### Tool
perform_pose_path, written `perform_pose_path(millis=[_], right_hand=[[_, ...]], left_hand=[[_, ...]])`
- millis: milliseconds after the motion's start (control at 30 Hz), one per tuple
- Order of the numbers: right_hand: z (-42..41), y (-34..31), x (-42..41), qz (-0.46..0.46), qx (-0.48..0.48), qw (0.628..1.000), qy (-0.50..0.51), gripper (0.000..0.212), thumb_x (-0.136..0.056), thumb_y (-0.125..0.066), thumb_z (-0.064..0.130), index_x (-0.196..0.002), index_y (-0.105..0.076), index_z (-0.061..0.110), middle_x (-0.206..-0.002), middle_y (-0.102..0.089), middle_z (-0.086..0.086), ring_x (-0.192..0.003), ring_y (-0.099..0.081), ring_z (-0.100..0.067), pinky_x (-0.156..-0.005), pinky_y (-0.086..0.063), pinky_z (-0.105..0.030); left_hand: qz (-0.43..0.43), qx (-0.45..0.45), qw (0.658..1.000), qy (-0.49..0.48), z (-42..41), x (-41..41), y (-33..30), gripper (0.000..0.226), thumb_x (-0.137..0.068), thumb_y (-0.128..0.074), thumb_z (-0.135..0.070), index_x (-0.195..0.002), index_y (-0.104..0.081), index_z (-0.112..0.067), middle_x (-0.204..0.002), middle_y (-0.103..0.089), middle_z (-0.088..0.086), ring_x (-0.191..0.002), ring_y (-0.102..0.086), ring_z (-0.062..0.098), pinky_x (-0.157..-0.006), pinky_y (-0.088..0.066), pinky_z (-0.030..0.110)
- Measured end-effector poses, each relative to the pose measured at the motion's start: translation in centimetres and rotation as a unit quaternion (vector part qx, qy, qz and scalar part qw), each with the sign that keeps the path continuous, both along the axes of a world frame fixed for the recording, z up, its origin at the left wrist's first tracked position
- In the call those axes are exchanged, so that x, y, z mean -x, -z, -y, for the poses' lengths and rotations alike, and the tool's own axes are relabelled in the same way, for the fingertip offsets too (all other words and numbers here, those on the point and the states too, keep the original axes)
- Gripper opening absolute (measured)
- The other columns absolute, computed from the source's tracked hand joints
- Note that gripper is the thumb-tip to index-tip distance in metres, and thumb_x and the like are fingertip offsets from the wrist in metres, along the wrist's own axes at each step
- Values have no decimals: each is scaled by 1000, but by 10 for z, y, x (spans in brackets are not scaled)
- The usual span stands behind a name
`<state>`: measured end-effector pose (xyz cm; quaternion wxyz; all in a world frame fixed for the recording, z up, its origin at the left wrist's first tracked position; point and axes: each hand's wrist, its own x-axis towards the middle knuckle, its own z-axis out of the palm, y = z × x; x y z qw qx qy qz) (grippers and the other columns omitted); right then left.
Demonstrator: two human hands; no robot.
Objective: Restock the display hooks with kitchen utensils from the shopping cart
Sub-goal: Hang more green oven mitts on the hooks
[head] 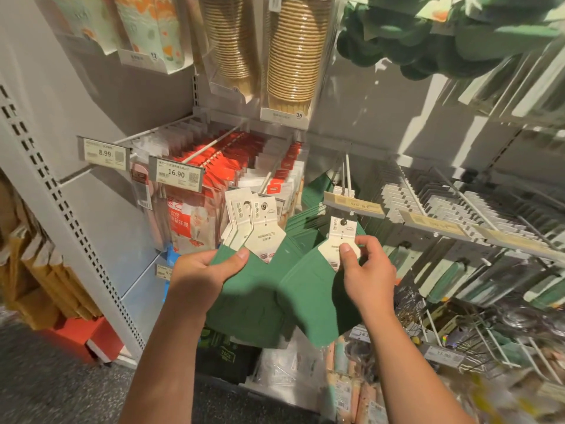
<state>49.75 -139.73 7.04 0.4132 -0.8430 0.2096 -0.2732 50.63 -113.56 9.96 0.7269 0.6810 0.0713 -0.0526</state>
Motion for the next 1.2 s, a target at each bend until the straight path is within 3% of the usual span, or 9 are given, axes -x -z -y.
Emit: perform_pose_path(millis=[167,367,500,633,833,933,1000,1100,1200], right_hand=[[6,-3,-18,-32,7,999,12,13,-101,-62,33,-103,-62,20,-80,-59,1,-79,-54,-26,-66,-30,-33],[15,-9,-52,-93,8,996,19,19,-99,-64,29,-110,-62,14,-97,-69,-9,-94,-63,-35,-71,-42,-35],[24,-11,-64,-134,1,991,19,23,-96,-68,23,-117,-64,14,-114,-70,-13,-105,-64,-37,-84,-53,-41],[27,-13,-67,-158,45,986,26,27,-97,-67,20,-123,-65,13,-120,-70,-12,-111,-64,-37,-91,-55,-45],[21,-11,-64,-168,22,985,23,37,-95,-70,37,-120,-59,12,-118,-66,-11,-104,-64,-35,-84,-52,-40],[11,2,-41,-100,-20,992,71,49,-91,-73,47,-123,-53,14,-125,-51,-7,-100,-55,-24,-86,-44,-36],[2,15,-18,-34,-37,994,97,43,-92,-74,43,-116,-52,15,-124,-46,-6,-100,-49,-20,-85,-37,-32],[-9,31,3,-6,-79,994,69,32,-92,-74,36,-105,-53,15,-109,-55,-5,-86,-55,-19,-78,-38,-29],[-21,26,3,37,-150,988,0,22,-93,-74,27,-98,-60,11,-84,-59,-2,-65,-52,-5,-66,-44,-19]], left_hand=[[-8,-26,1000,0,-4,-6,-1,15,-87,-82,-26,-76,-84,-16,-82,-79,16,-89,-73,48,-84,-58,65],[-7,-59,998,-5,-2,-11,-2,22,-81,-86,-35,-75,-82,-15,-82,-77,17,-89,-71,48,-81,-57,64],[-25,-65,998,-8,-3,-15,-3,17,-85,-84,-30,-71,-83,-21,-76,-78,10,-85,-75,41,-81,-60,58],[-30,-48,998,-22,-10,-15,-4,18,-74,-90,-37,-75,-84,-19,-83,-79,15,-93,-74,45,-85,-59,65],[-23,-22,999,-16,-11,-10,-8,14,-86,-82,-21,-73,-84,-17,-81,-79,15,-79,-76,37,-82,-60,60],[-30,-23,999,6,-12,-8,-8,12,-87,-81,-21,-77,-84,-18,-82,-79,14,-78,-77,34,-83,-62,56],[-34,-14,999,17,-14,-6,-9,12,-88,-80,-22,-78,-84,-17,-84,-79,15,-79,-77,35,-83,-62,55],[-52,-2,998,36,-16,-7,-11,15,-90,-77,-21,-82,-84,-12,-88,-79,18,-80,-77,37,-80,-63,50],[-70,3,996,54,-14,-7,-9,16,-91,-76,-21,-82,-84,-10,-90,-79,20,-82,-77,39,-81,-62,50]])
